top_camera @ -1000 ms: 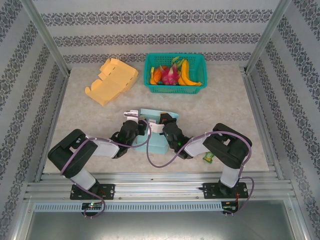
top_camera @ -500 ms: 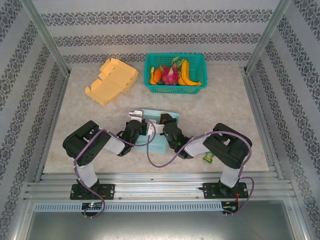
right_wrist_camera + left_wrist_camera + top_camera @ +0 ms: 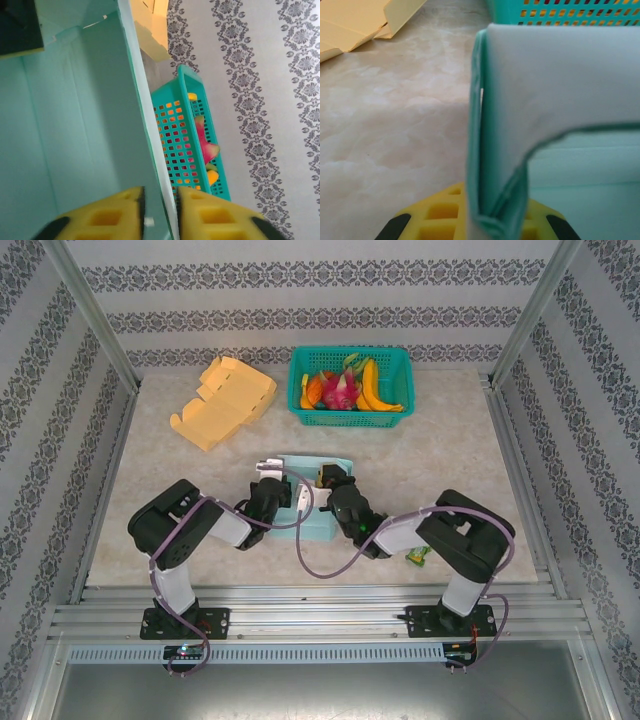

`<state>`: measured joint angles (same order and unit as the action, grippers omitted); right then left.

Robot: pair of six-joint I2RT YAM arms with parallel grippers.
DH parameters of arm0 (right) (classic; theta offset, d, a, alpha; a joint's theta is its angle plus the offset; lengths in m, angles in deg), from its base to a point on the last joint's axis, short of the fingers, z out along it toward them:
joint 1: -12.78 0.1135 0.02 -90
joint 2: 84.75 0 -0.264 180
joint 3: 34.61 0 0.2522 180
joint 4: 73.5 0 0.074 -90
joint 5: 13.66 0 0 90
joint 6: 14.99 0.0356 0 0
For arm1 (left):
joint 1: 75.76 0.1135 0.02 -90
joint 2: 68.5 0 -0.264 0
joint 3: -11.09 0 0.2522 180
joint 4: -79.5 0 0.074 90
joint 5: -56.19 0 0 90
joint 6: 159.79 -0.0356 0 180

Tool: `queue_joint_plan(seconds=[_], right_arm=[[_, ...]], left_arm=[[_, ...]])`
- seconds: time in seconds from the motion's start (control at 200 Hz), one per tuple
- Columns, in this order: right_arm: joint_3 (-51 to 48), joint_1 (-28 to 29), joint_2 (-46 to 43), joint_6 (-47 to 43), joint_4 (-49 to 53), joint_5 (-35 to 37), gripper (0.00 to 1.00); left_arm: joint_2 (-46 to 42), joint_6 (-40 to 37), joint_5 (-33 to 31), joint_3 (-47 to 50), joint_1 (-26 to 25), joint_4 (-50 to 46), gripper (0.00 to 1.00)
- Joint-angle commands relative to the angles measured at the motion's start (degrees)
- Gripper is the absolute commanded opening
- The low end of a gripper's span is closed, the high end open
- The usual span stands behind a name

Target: Fold the paper box

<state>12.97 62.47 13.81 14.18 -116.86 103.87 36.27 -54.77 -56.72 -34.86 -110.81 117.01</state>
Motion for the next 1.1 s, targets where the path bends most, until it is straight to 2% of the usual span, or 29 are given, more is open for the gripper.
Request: queue_joint_plan(seconds=[0.0, 0.04, 0.175, 0.305, 0.46, 0.629, 0.879, 1.024, 1.094], right_arm=[[-1.9, -0.4, -6.4, 8.0, 3.9, -5.4, 0.39], [-2.6, -0.3, -8.3, 9.3, 5.8, -6.4, 0.43], [-4.8, 0.3, -14.1, 14.0, 9.8, -8.6, 0.49], [-5.6, 0.0, -22.3, 26.1, 16.4, -12.5, 0.58], [-2.8, -3.1, -28.5, 43.2, 25.9, -13.8, 0.57], [2.6, -9.2, -28.8, 59.5, 38.0, -19.6, 0.56], [4.3, -11.3, -24.0, 63.8, 41.9, -25.0, 0.56], [5.9, -11.7, -19.8, 64.5, 43.7, -25.4, 0.55], [5.6, -11.7, -18.7, 64.5, 43.3, -24.7, 0.55]], left_arm=[[0.9, -2.4, 1.8, -1.4, 1.2, 1.8, 0.0], [0.6, -2.7, 2.8, -1.2, 1.6, 1.9, 0.0], [-0.5, -4.1, 8.1, -0.4, 3.3, 2.3, 0.0], [-0.5, -8.3, 15.2, 0.2, 3.8, 3.5, 0.0], [-0.3, -12.9, 22.9, 1.9, 4.1, 6.1, 0.0], [-0.1, -15.6, 27.6, 2.6, 4.3, 7.2, 0.0], [1.0, -15.5, 28.7, 2.0, 4.3, 6.8, 0.0], [1.4, -15.3, 28.0, 0.7, 4.2, 4.9, 0.0], [1.4, -15.1, 26.9, 0.4, 4.2, 4.3, 0.05]])
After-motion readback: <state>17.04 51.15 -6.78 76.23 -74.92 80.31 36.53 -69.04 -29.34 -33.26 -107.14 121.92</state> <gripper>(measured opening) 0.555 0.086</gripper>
